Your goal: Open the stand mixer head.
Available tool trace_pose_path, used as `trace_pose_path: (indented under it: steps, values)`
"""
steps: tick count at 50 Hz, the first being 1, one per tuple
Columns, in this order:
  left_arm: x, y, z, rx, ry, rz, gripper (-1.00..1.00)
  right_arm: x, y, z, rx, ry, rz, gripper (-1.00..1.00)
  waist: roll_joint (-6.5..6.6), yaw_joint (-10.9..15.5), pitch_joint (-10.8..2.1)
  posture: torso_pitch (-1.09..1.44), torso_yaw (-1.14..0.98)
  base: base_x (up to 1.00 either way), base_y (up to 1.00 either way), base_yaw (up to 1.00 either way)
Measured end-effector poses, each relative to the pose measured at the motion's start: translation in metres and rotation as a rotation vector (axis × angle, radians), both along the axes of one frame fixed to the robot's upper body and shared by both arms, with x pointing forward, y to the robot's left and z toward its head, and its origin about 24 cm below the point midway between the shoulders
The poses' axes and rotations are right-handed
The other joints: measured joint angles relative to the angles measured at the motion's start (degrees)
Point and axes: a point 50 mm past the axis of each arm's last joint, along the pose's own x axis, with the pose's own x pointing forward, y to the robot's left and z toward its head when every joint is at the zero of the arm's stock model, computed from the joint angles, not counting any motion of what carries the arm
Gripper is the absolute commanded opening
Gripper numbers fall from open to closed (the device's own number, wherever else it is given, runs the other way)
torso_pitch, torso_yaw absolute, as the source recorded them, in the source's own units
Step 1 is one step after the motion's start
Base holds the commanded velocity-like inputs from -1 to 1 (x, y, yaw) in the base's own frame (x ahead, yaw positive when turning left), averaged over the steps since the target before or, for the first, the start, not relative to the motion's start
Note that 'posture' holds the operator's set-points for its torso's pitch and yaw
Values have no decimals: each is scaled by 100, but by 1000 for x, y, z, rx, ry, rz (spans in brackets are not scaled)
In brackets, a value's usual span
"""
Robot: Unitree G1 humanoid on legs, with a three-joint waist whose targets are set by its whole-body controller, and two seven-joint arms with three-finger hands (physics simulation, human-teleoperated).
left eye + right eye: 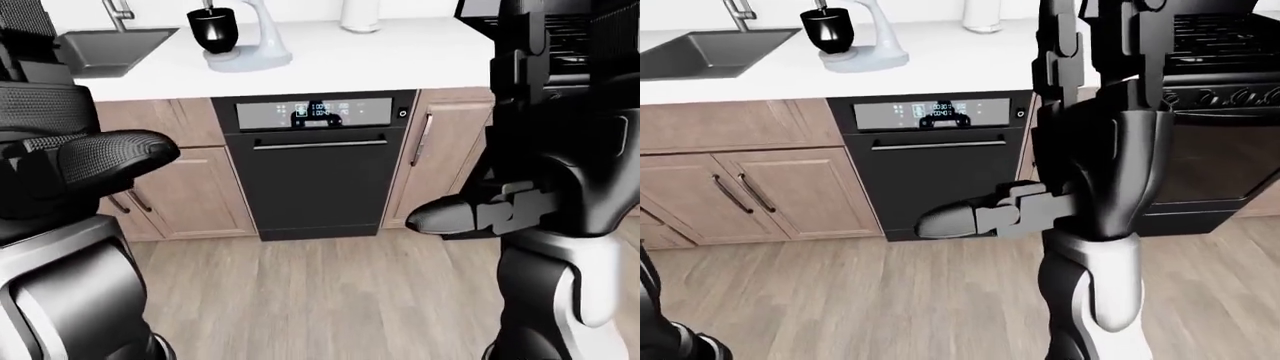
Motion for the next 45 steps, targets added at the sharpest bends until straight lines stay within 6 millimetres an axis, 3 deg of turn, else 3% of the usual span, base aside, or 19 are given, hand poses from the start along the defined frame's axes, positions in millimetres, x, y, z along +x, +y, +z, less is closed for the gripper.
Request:
trace_pose_path:
  steps: [2,4,8,9,12,16,19,21,22,25,29,31,34,35,38,39,41,43,45]
  values:
    - [1,-2,-1,6,11,-9,100,1,-2,-3,0,17,-13,100,-221,-16,-50,0,0,0,100,0]
    - [0,-2,1,10,0,-9,100,1,-1,-2,0,14,-8,100,-270,-35,-132,0,0,0,37,0]
    - [-7,-3,4,15,-47,-16,100,-5,-1,2,2,-28,-1,100,256,-148,82,0,0,0,24,0]
    - [-5,-1,3,7,-34,-6,100,-5,1,2,-5,-27,6,100,390,-99,66,0,0,0,100,0]
    - [1,2,-1,-3,7,10,100,-1,4,-3,-12,9,22,100,163,-3,166,0,0,0,56,0]
    - [0,2,0,0,0,12,100,4,4,-7,-18,44,21,100,201,27,37,0,0,0,44,0]
    - [-1,1,3,3,-23,9,100,-2,4,-1,-23,-6,25,100,-243,-45,95,0,0,0,67,0]
    - [-6,-2,2,10,-37,-12,100,-5,1,-2,-12,-15,12,100,22,-146,163,0,0,0,0,0]
    - [-5,-2,1,14,-31,-9,100,-4,1,-3,-6,-9,12,100,50,-123,139,0,0,0,0,0]
    - [3,5,-3,-10,21,27,100,1,7,-5,-24,20,40,100,86,-52,34,0,0,-3,65,0]
    - [-2,2,2,0,-22,15,100,-3,5,-2,-27,-11,29,100,-130,-12,127,0,0,-4,67,0]
    - [-5,-1,1,12,-30,-3,100,-1,1,-5,-14,7,9,100,-42,30,158,0,0,0,0,0]
    - [0,3,-1,0,1,18,100,3,4,-7,-26,37,21,100,151,26,-5,0,0,-3,54,0]
    - [1,4,0,-3,1,25,100,2,6,-5,-36,27,27,100,138,28,-46,0,0,-6,100,0]
    - [-4,3,3,5,-32,19,100,-4,5,0,-28,-20,30,100,-105,96,90,0,0,-2,41,0]
    - [-5,2,2,6,-35,15,100,-4,5,-1,-28,-16,28,100,-121,130,103,0,0,0,0,0]
    - [-4,3,0,2,-18,15,100,-1,5,-4,-32,10,24,100,-16,151,91,0,0,0,19,0]
    - [0,5,0,-2,-1,27,100,1,7,-5,-41,23,29,100,60,122,-27,0,0,-8,93,0]
    - [-1,4,4,5,-20,22,100,-3,6,-1,-41,-7,26,100,-144,49,18,0,0,-13,100,0]
